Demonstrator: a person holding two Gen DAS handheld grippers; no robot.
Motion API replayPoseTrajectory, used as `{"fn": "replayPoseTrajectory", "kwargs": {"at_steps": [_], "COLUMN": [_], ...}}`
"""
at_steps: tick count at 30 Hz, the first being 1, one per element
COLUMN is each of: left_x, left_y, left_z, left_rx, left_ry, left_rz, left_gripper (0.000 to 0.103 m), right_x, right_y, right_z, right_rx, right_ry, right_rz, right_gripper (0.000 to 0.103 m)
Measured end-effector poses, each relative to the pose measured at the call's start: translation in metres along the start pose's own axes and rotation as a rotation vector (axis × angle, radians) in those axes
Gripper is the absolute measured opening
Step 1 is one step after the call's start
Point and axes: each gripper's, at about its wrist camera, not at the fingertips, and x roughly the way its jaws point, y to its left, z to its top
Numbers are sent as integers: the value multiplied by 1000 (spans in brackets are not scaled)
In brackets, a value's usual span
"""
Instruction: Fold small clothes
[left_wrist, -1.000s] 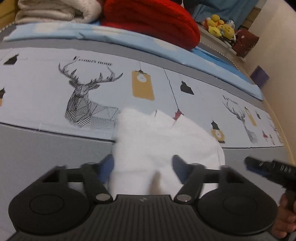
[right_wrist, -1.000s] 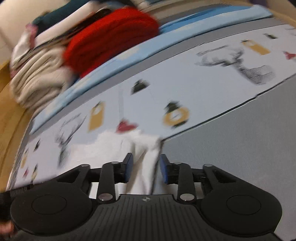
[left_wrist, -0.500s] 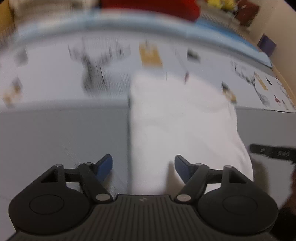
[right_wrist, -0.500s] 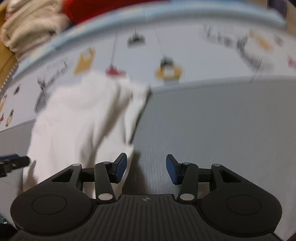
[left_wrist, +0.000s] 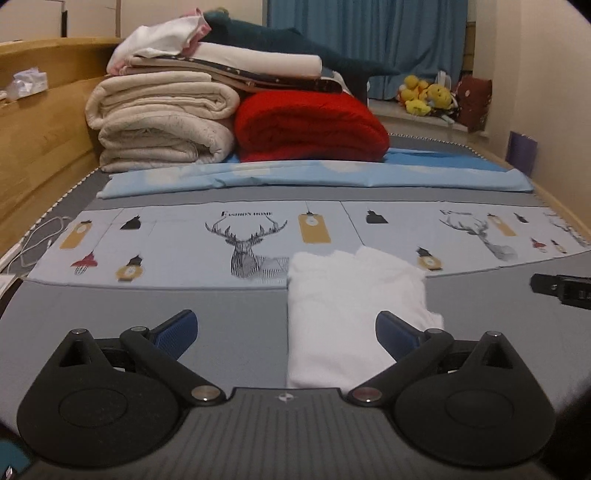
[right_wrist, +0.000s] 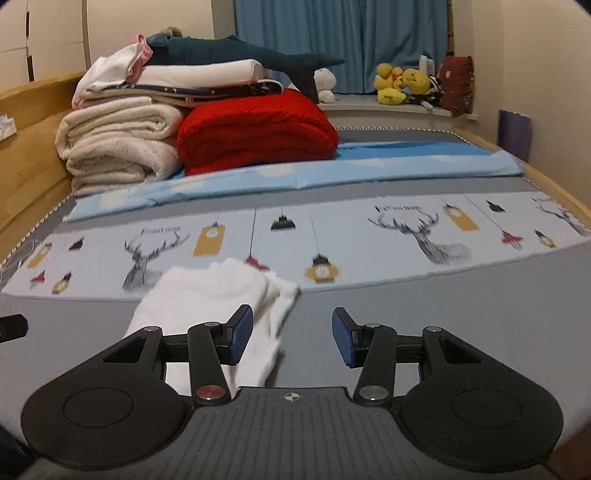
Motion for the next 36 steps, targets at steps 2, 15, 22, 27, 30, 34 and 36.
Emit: {"fn": "replayPoseTrajectory", "kwargs": {"at_steps": [2,15,22,27,30,34,36], "left_x": [-17,7,13,17,19,21,22], "left_y": [-3,-23,-20,-24,-26,-27,-27], "left_z": [-17,-58,-54,-56,-57,-57,-57], "left_rx": [-21,-9,-51,-39,-37,-37,-36], "left_ry": [7,54,64,78,79,82,83], "left_rz": [-10,-44,-67,-68,-70,-73,-74], "left_gripper": [103,103,103,103,103,103,103], "right_x": [-20,-21,-14,-14,-12,-11,-11], "right_y": [4,17,22,26,28,28,28], "right_z": [-14,-51,-51,-51,-50,-51,-51], "right_rx": [-5,-32,-22,-40,-43,-51,-55], "right_ry": [4,71,86,84,87,94,94], "right_rz": [5,18,31,44,45,50,51], "right_gripper": [50,50,51,51,51,51,51]}}
